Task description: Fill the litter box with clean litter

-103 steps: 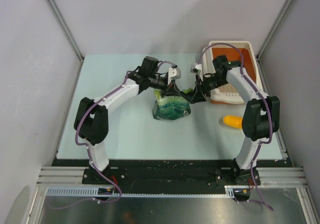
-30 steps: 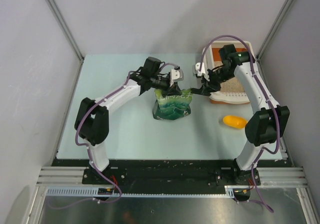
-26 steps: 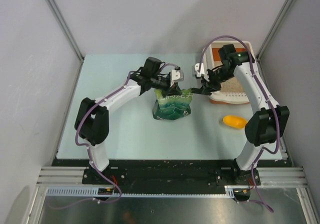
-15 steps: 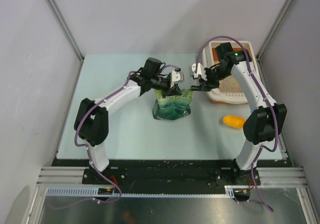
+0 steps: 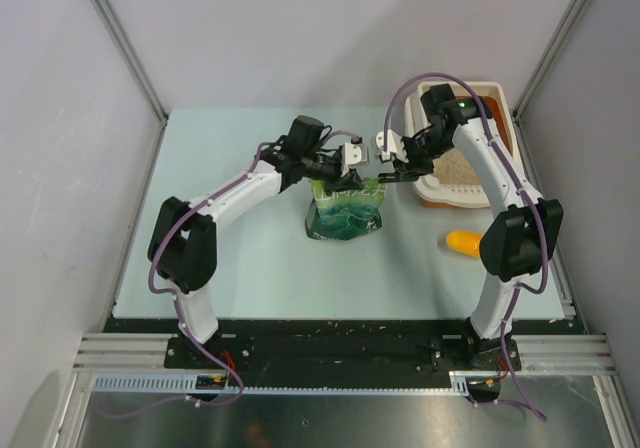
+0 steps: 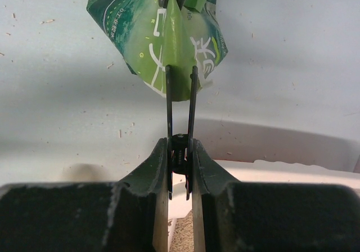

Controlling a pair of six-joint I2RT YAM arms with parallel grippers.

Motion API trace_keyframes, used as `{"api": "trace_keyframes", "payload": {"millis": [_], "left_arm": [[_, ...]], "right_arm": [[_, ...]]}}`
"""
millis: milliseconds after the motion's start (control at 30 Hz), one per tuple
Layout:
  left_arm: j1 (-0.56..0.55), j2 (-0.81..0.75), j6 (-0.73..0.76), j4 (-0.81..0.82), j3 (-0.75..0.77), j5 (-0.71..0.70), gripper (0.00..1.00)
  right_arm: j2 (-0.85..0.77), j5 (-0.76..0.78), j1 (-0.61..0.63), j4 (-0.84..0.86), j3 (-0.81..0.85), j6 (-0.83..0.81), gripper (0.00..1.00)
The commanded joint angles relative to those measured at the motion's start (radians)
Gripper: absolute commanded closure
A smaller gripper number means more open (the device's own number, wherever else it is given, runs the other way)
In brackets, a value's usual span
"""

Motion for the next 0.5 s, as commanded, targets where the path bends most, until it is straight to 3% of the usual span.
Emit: {"api": "trace_keyframes", "payload": {"millis": [0,200,333,467], "left_arm": [[-0.011,-0.038,0.023,0.026,-0.012,-0.006,0.93],[-0.012,-0.042,0.015,0.043,-0.021,-0.017,0.87],[-0.005,-0.064,0.008,0.053,-0.051,-0.033,0.64],[0.033,-0.116,-0.002,0.058,-0.104,-0.024,0.56]], "right_arm": [[0.015,0.018,0.024,-0.073,0.031,-0.013,1.00],[0.028,0.054,0.051,-0.065,0.019,0.021,1.00],[0.030,0.055,0.059,-0.064,0.010,0.056,1.00],[0.018,0.049,0.067,-0.056,-0.009,0.078,1.00]]}}
